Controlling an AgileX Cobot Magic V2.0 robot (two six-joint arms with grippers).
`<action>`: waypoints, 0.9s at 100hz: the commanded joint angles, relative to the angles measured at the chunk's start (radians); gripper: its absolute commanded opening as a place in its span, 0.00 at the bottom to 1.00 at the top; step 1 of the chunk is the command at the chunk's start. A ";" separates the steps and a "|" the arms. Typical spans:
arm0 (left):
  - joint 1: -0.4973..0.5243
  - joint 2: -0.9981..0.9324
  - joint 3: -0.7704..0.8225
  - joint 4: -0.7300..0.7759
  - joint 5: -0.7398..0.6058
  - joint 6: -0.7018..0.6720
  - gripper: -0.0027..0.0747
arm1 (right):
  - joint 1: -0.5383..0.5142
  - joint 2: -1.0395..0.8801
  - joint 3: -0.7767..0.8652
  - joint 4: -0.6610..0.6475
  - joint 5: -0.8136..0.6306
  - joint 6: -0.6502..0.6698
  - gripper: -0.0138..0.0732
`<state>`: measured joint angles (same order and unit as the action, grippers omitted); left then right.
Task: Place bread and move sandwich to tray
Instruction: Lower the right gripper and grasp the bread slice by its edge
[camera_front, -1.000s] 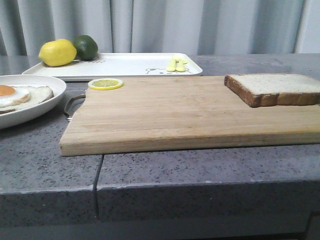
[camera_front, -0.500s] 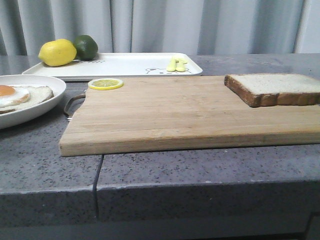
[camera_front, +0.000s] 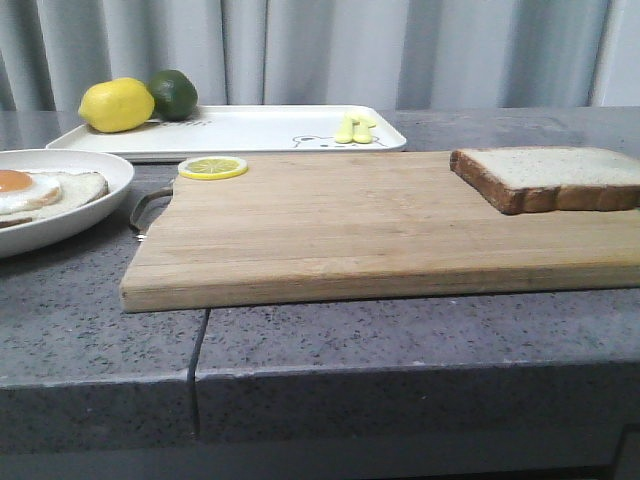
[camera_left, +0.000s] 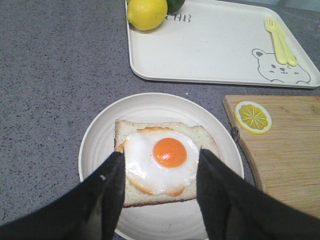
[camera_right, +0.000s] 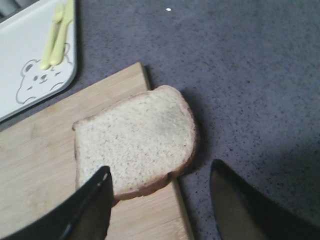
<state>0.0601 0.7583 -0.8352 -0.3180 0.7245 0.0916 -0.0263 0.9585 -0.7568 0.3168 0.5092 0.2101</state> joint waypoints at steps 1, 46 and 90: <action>-0.008 0.000 -0.037 -0.023 -0.056 0.003 0.44 | -0.056 0.038 -0.034 0.082 -0.081 0.006 0.67; -0.008 0.000 -0.037 -0.023 -0.056 0.003 0.44 | -0.137 0.245 -0.034 0.463 -0.062 -0.306 0.67; -0.008 0.000 -0.037 -0.023 -0.056 0.003 0.44 | -0.143 0.363 -0.033 0.587 -0.083 -0.436 0.67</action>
<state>0.0601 0.7583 -0.8352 -0.3180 0.7245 0.0916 -0.1614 1.3322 -0.7568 0.8756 0.4592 -0.2025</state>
